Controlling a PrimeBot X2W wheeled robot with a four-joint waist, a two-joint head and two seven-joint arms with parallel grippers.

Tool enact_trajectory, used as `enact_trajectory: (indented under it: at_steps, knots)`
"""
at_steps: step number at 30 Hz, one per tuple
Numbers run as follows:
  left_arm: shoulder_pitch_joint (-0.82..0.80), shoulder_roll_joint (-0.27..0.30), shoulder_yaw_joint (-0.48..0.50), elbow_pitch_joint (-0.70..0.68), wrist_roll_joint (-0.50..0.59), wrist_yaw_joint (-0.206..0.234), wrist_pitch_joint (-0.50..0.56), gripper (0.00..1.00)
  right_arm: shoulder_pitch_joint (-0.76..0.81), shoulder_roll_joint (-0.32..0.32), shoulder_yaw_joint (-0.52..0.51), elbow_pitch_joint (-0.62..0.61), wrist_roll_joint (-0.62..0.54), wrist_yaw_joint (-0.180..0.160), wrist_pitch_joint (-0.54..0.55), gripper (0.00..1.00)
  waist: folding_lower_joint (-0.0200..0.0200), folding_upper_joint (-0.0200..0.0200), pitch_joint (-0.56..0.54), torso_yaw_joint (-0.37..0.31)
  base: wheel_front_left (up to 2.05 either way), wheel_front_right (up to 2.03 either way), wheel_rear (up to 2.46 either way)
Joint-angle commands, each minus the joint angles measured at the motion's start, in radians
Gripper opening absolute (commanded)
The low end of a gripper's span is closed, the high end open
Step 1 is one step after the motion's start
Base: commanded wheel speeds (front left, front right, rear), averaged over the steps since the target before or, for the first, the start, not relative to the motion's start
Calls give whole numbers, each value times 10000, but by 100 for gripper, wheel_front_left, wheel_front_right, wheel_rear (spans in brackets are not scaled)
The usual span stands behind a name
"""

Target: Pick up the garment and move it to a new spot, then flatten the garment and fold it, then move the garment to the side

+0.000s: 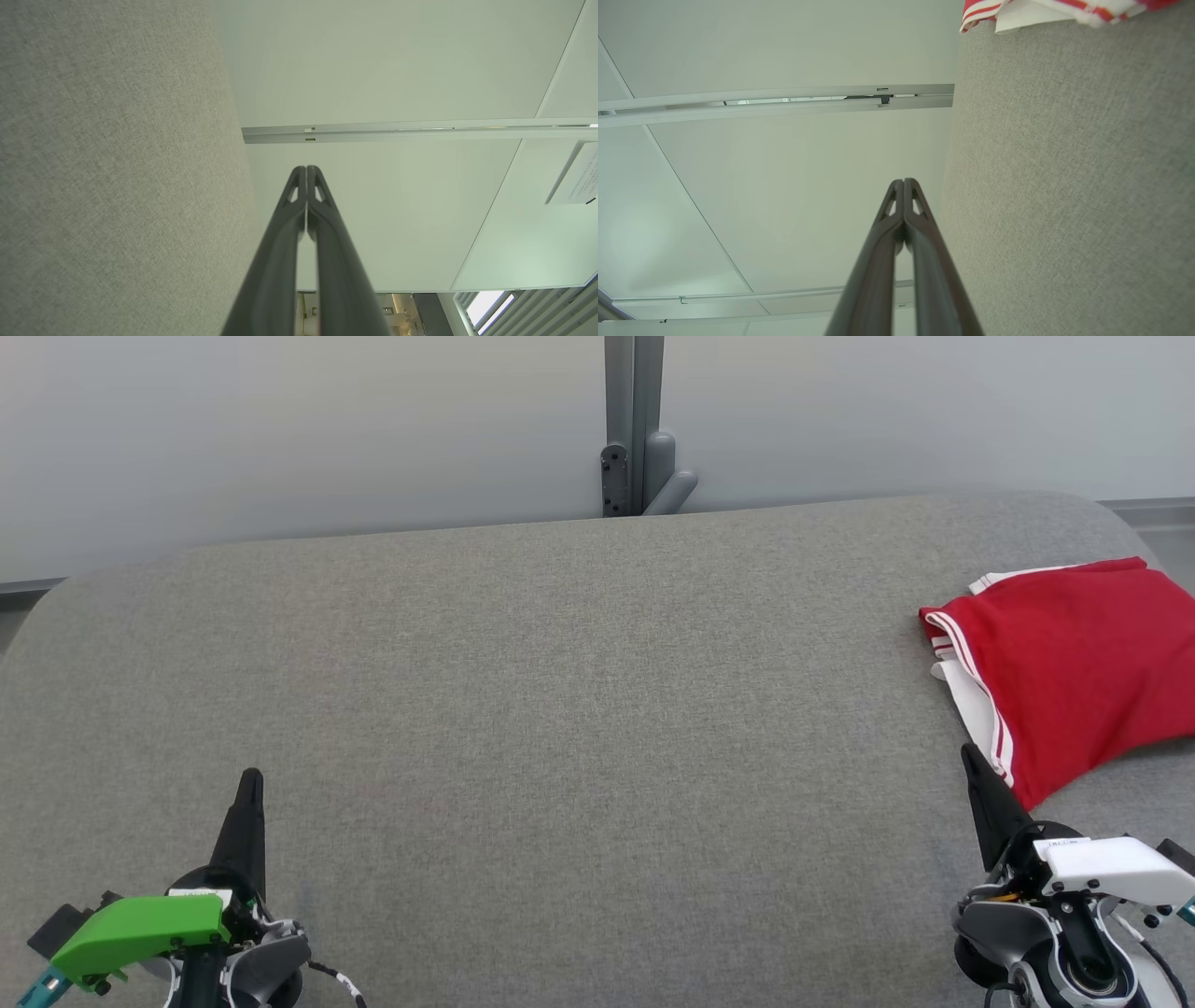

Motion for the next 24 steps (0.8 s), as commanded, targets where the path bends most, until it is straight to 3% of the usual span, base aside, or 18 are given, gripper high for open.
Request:
enact_trajectory:
  at_steps: [1,24]
  knots:
    - [-155,69,28,-12,1,-53,3,0,-99,-46,-23,-39,72,4,27,0,0,10,0,0,0,0,0]
    - [-154,69,28,-14,1,-53,3,0,-100,-46,-22,-39,73,4,27,0,0,10,0,0,0,0,0]
